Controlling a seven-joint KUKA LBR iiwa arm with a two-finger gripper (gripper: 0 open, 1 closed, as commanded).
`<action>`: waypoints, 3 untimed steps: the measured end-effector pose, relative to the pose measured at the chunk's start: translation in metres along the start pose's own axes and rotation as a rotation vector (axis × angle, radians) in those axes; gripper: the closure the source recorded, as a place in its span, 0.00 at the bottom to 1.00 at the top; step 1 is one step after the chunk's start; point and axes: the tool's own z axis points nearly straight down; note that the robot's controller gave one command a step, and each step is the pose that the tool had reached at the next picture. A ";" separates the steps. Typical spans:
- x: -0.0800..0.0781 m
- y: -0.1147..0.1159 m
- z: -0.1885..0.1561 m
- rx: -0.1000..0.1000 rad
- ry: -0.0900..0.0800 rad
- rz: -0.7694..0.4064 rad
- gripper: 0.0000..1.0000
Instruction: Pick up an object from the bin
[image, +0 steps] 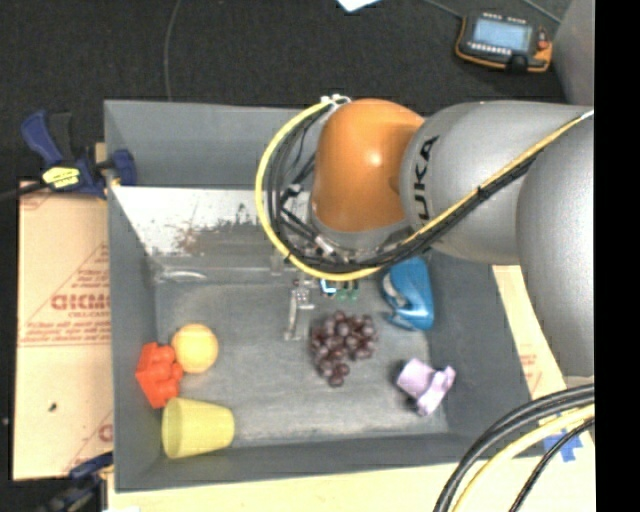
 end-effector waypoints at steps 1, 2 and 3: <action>0.000 0.000 0.000 0.000 0.000 0.000 0.00; -0.021 -0.008 -0.073 0.000 -0.013 -0.023 0.00; 0.025 -0.038 -0.156 0.001 0.008 0.089 0.00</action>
Offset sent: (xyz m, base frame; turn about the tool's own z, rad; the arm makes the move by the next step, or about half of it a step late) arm 0.0176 -0.0068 0.0672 -0.0247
